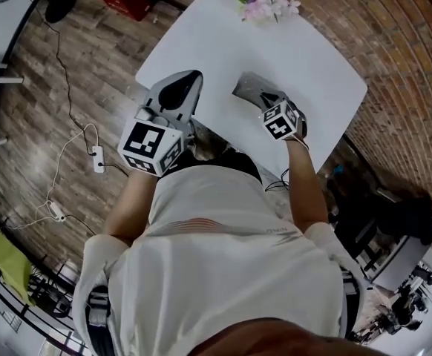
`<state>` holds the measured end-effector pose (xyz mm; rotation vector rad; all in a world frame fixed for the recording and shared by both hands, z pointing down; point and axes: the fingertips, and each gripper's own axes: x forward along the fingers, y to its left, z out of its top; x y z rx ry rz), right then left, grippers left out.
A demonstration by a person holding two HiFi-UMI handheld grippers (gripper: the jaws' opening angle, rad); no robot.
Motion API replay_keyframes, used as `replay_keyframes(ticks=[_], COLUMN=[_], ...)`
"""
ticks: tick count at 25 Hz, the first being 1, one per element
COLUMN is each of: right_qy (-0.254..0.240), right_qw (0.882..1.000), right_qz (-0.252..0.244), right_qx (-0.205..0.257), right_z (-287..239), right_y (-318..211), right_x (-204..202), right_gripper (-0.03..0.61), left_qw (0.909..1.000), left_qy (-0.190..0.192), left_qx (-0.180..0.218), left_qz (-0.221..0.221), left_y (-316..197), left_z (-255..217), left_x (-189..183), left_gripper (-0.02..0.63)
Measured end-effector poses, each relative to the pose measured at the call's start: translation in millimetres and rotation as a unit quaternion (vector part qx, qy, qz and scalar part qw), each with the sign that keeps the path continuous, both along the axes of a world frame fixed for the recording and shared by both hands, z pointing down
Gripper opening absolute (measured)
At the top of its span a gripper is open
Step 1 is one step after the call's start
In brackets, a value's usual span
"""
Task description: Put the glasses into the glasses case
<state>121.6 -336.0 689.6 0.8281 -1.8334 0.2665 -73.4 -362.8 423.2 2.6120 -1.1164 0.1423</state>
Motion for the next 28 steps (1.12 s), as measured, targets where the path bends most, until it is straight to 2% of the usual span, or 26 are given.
replay_keyframes(ticks=[4, 11, 16, 21, 25, 28], right_qy=[0.056, 0.075, 0.073, 0.051, 0.006, -0.033], right_qw=[0.998, 0.996, 0.997, 0.998, 0.998, 0.990], right_qz=[-0.028, -0.023, -0.009, 0.012, 0.053, 0.111], right_qx=[-0.014, -0.042, -0.039, -0.029, 0.015, 0.086], right_z=[26.5, 48.7, 49.7, 33.9, -11.6, -66.7], right_y=[5.4, 8.4, 7.5, 9.1, 3.7, -6.3], right_x=[-2.2, -9.1, -7.6, -4.0, 1.4, 17.9], right_gripper=[0.075, 0.077, 0.080, 0.133, 0.123, 0.058], left_qw=[1.0000, 0.9999, 0.9999, 0.9999, 0.9997, 0.9987], left_qy=[-0.001, -0.004, -0.002, 0.003, 0.017, 0.033], left_qx=[-0.005, -0.010, -0.013, -0.009, -0.003, 0.005], left_qz=[0.000, 0.000, 0.000, 0.005, 0.017, 0.038], left_y=[6.2, 9.4, 10.0, 6.3, 2.5, -1.8], left_z=[2.3, 6.7, 8.5, 4.2, -6.5, -18.5], left_x=[-4.6, -14.6, -18.5, -18.4, -10.2, 4.5], left_gripper=[0.018, 0.018, 0.018, 0.018, 0.018, 0.018])
